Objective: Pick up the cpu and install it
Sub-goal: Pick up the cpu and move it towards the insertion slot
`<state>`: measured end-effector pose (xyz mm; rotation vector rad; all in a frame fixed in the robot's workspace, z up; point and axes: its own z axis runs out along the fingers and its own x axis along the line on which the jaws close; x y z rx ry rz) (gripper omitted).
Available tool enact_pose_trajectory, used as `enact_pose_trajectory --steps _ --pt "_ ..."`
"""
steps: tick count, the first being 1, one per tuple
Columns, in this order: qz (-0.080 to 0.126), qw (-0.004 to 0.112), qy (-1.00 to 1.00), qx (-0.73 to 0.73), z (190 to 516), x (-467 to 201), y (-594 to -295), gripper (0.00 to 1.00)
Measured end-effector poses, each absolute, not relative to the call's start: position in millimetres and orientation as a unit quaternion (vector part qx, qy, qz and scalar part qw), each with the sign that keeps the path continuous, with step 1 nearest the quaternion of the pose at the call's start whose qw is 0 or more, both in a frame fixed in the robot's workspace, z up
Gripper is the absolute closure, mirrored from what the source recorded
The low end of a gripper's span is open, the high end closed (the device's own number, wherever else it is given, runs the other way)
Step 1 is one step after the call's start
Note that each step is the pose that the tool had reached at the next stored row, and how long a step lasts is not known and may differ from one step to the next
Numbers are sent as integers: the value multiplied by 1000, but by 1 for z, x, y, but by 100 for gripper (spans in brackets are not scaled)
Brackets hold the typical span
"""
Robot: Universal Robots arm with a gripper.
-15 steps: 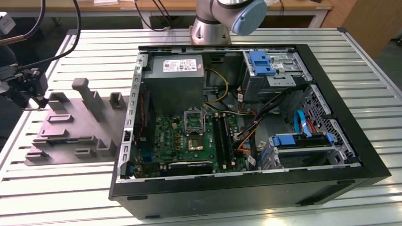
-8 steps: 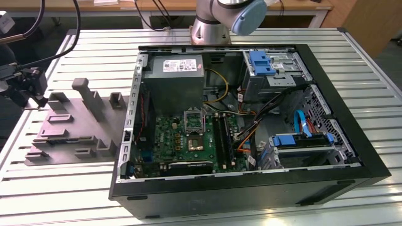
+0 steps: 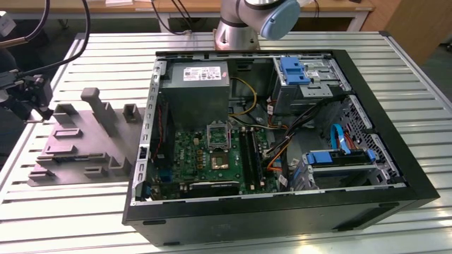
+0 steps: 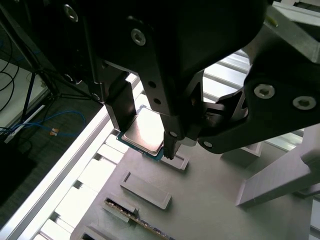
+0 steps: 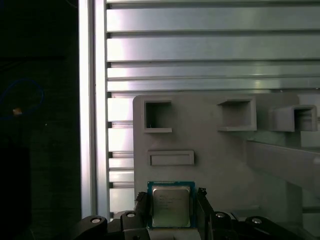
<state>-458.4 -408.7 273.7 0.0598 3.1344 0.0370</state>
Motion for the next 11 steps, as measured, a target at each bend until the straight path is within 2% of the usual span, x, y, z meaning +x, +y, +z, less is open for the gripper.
enact_pose_trajectory --steps 11 --pt "12 3 1000 19 277 -458 -409 53"
